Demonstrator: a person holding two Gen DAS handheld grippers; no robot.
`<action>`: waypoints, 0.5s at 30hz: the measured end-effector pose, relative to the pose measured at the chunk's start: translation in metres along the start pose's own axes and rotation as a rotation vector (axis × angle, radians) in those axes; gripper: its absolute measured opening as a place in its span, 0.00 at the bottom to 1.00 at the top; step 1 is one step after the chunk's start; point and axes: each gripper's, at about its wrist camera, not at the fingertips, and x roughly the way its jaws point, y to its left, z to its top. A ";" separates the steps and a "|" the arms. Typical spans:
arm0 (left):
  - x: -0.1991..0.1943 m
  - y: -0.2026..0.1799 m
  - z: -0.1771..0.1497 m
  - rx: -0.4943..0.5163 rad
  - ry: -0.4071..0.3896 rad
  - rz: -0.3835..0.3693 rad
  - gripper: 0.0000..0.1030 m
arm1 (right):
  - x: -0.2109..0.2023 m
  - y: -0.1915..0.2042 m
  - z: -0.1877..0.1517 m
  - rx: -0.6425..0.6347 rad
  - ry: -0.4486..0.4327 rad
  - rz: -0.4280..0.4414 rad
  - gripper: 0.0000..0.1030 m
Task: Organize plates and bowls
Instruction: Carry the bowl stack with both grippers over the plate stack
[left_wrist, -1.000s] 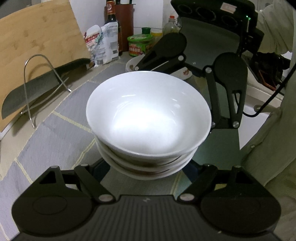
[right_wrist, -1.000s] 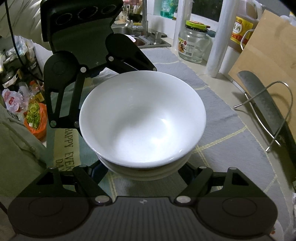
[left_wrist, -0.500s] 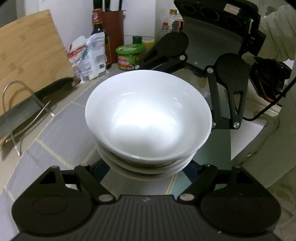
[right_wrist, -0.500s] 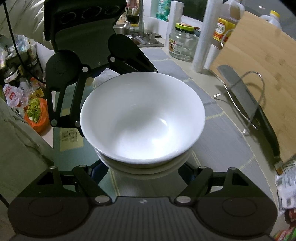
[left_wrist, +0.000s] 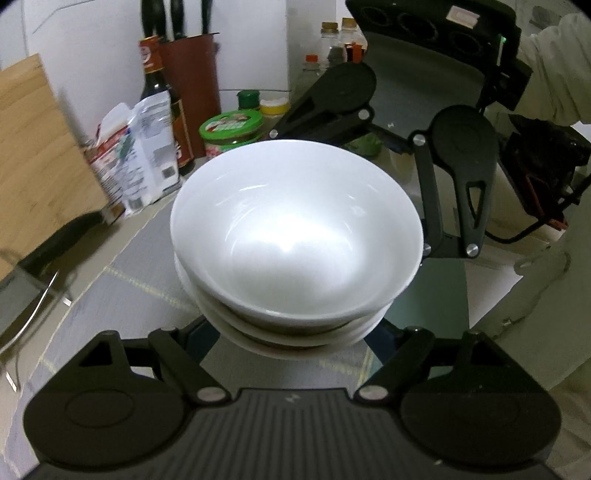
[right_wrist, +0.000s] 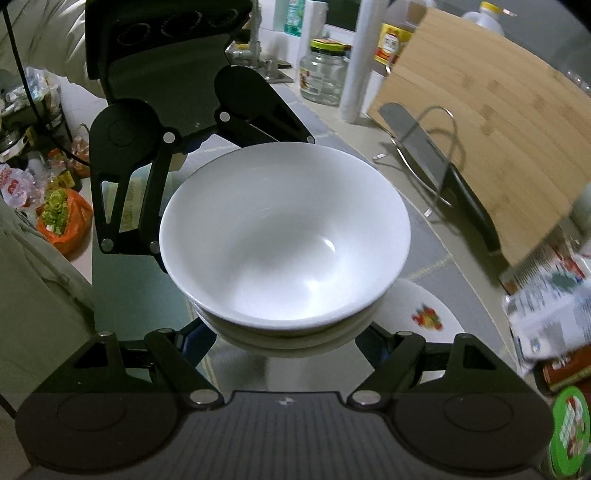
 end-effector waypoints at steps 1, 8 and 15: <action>0.003 0.000 0.003 0.006 0.000 -0.002 0.81 | -0.001 -0.003 -0.003 0.005 0.000 -0.003 0.82; 0.028 0.004 0.025 0.042 0.005 -0.018 0.81 | -0.010 -0.021 -0.023 0.032 0.010 -0.033 0.82; 0.048 0.009 0.034 0.068 0.008 -0.033 0.81 | -0.011 -0.039 -0.042 0.058 0.023 -0.051 0.82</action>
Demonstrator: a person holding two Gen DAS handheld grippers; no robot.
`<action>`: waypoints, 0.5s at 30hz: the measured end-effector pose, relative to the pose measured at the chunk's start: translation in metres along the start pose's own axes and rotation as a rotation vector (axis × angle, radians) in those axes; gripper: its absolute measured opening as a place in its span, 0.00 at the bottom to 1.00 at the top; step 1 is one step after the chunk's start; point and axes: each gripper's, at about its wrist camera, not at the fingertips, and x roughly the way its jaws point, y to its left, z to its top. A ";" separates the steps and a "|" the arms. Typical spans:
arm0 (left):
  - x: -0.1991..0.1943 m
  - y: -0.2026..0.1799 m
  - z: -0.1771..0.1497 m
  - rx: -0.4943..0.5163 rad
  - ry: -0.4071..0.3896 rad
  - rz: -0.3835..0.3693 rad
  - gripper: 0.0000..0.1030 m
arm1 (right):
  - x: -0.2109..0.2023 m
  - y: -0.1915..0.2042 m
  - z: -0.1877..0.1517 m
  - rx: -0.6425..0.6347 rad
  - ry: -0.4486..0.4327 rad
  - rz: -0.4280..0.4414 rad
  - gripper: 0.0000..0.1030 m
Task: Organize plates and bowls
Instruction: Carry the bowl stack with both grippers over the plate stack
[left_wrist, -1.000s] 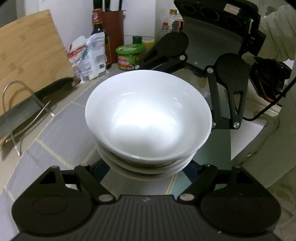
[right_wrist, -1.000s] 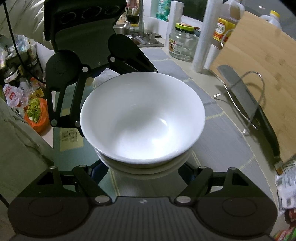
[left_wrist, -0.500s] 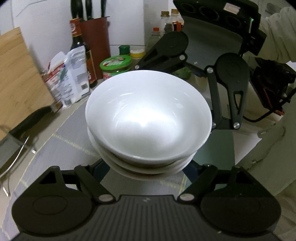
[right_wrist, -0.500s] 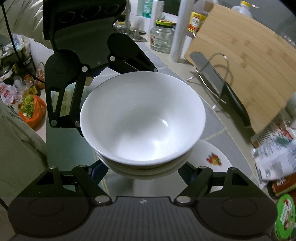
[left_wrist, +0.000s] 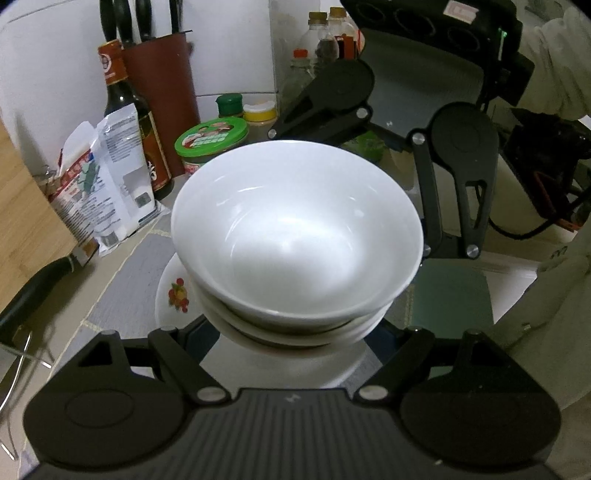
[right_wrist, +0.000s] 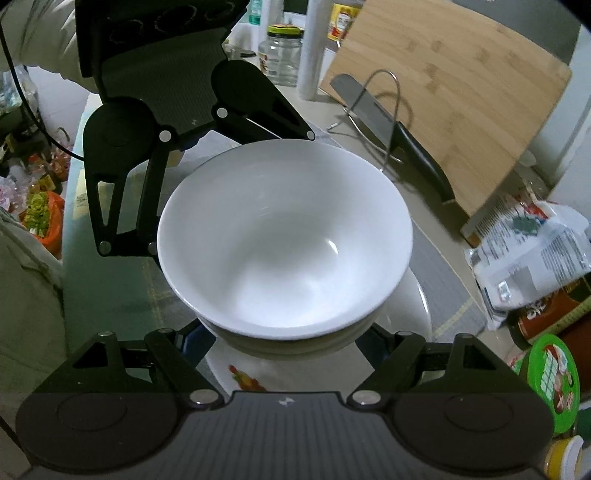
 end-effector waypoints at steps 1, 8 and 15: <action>0.003 0.001 0.001 0.000 0.001 -0.002 0.81 | 0.001 -0.002 -0.001 0.000 0.003 -0.002 0.82; 0.018 0.010 0.003 -0.001 0.017 -0.011 0.81 | 0.010 -0.016 -0.009 0.017 0.023 0.006 0.82; 0.027 0.016 0.003 -0.007 0.030 -0.023 0.81 | 0.018 -0.024 -0.012 0.026 0.036 0.019 0.83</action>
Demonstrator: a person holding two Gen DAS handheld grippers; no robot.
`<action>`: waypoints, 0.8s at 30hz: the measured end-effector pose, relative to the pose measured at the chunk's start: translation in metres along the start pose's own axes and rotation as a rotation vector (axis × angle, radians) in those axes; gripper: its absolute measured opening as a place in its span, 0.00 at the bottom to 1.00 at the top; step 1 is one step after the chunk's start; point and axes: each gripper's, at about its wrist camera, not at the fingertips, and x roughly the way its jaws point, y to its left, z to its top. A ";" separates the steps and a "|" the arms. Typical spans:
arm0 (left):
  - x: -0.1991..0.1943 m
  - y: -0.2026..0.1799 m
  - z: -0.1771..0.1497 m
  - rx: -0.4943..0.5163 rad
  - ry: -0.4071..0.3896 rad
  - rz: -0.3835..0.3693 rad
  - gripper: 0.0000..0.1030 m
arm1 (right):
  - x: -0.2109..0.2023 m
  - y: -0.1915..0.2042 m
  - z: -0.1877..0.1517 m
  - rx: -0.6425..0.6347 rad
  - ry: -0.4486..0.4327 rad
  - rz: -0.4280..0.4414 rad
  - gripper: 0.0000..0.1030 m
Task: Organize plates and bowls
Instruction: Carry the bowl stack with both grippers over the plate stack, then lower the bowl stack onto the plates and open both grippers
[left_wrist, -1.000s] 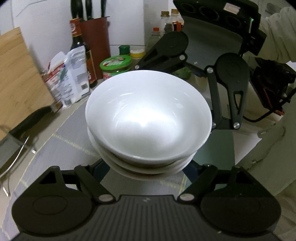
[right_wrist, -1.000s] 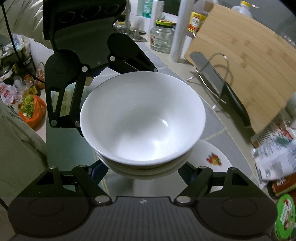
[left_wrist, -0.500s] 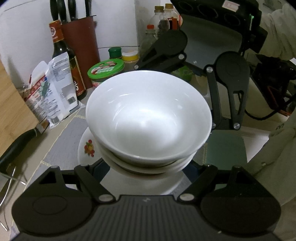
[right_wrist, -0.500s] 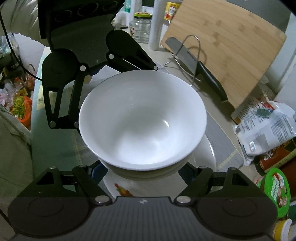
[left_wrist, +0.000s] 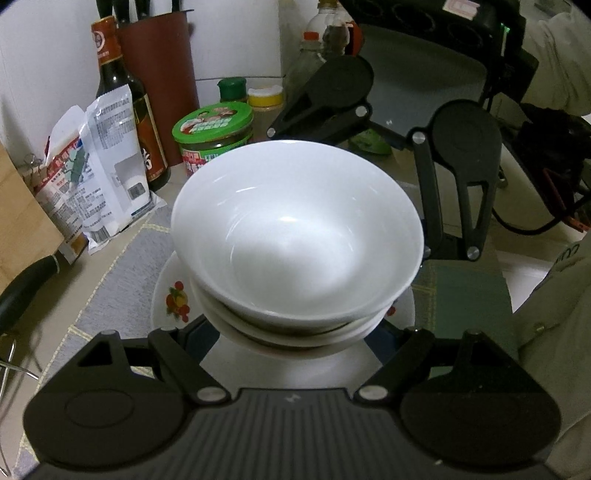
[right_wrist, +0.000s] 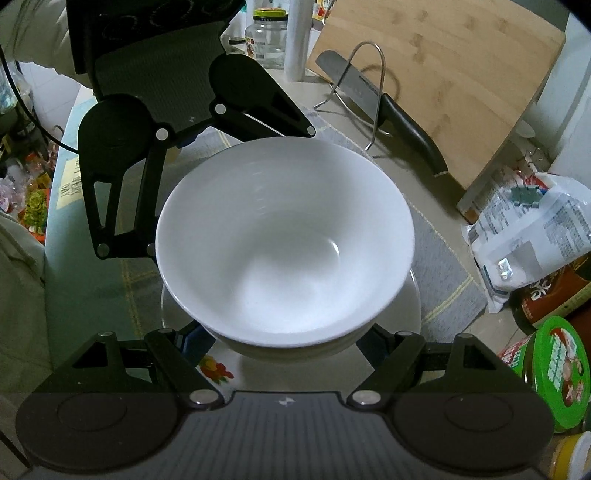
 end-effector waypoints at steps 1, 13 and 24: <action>0.001 0.000 0.000 0.002 0.002 0.000 0.81 | 0.001 0.000 0.000 0.001 0.001 0.000 0.82; 0.005 0.004 0.001 -0.004 0.009 -0.012 0.81 | 0.007 -0.005 0.000 0.006 0.018 0.001 0.83; 0.007 0.007 0.000 -0.019 0.014 -0.017 0.81 | 0.010 -0.005 0.001 0.010 0.022 -0.002 0.83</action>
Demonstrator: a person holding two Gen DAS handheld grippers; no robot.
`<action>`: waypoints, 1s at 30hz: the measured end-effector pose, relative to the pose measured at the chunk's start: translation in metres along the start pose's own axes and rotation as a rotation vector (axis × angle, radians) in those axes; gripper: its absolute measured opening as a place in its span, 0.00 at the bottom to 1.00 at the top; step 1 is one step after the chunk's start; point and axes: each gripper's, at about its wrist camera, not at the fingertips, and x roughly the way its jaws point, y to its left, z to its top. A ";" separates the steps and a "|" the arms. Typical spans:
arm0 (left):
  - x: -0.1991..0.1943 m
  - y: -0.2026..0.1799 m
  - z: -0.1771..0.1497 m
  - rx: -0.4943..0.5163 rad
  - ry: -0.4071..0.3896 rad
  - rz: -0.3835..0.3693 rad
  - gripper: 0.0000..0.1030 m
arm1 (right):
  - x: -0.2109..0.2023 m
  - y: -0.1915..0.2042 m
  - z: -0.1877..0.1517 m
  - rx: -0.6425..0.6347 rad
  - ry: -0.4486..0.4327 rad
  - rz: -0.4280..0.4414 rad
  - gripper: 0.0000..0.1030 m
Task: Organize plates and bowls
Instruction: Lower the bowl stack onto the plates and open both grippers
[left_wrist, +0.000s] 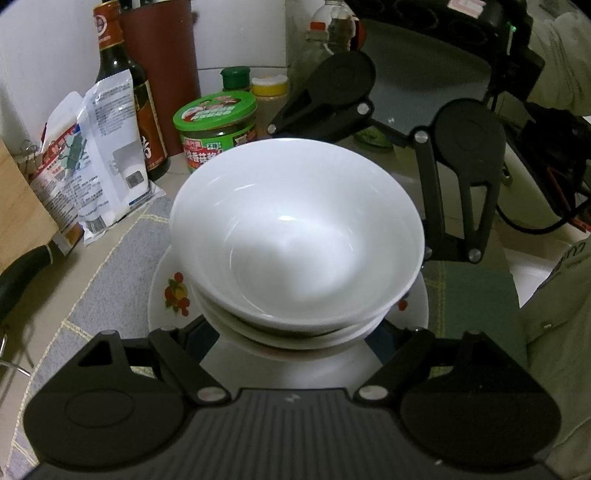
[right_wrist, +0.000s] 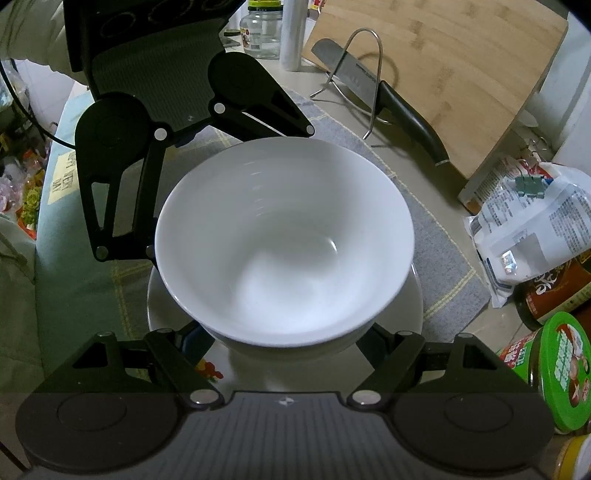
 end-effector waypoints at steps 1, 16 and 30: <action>0.000 0.000 0.000 -0.002 -0.001 0.002 0.82 | 0.000 0.000 0.000 0.003 0.000 0.000 0.83; -0.013 -0.008 -0.014 -0.077 -0.058 0.097 0.95 | -0.009 0.002 -0.008 0.027 -0.036 -0.028 1.00; -0.068 -0.031 -0.045 -0.310 -0.223 0.324 0.99 | -0.032 0.031 -0.011 0.087 -0.052 -0.153 1.00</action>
